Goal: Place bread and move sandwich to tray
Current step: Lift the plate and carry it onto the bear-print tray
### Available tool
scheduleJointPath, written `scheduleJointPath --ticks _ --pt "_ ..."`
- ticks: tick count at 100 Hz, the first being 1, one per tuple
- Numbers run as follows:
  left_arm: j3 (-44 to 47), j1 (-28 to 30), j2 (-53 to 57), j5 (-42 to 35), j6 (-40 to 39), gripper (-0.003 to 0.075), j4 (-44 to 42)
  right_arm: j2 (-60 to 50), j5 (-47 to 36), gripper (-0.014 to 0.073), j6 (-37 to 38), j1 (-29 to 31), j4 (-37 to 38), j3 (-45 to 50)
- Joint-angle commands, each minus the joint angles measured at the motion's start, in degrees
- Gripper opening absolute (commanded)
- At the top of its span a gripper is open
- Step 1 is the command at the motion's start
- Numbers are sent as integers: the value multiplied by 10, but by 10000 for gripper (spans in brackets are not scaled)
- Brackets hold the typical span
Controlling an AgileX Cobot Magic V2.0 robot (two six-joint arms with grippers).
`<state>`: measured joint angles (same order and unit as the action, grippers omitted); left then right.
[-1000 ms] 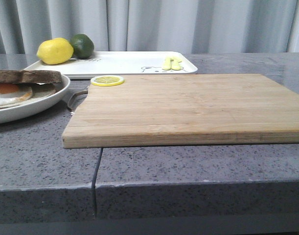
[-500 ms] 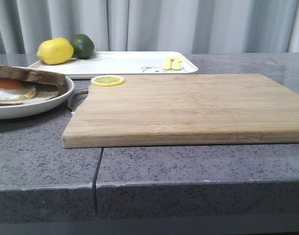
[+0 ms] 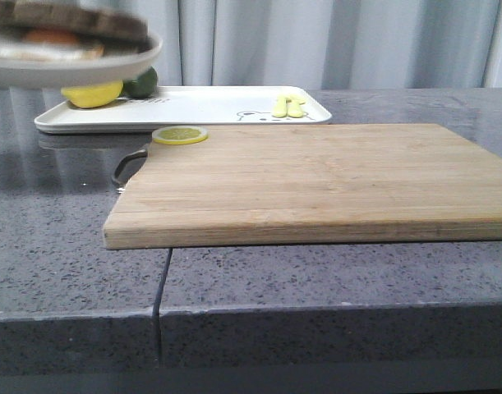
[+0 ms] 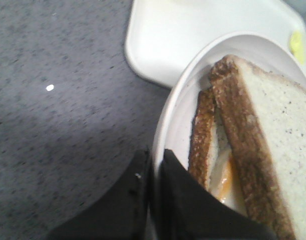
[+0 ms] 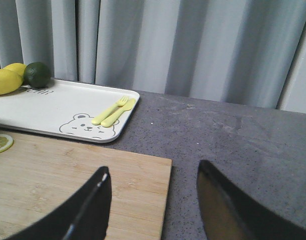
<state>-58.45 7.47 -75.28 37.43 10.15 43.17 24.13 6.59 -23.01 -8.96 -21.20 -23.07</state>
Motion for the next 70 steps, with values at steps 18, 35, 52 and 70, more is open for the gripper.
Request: scheduleJointPath --ticks 18,35,52,70 --pt "-107 2 -56 2 12 -20 99 1 -45 402 -1 3 2 -16" --pt "-173 -7 -121 11 12 -20 121 1 -46 402 -1 3 2 -16" --pt "-239 -34 -186 11 12 -20 124 1 -47 402 -1 3 2 -16" --pt "-323 -67 -270 12 12 -20 125 1 -49 402 -1 3 2 -16"
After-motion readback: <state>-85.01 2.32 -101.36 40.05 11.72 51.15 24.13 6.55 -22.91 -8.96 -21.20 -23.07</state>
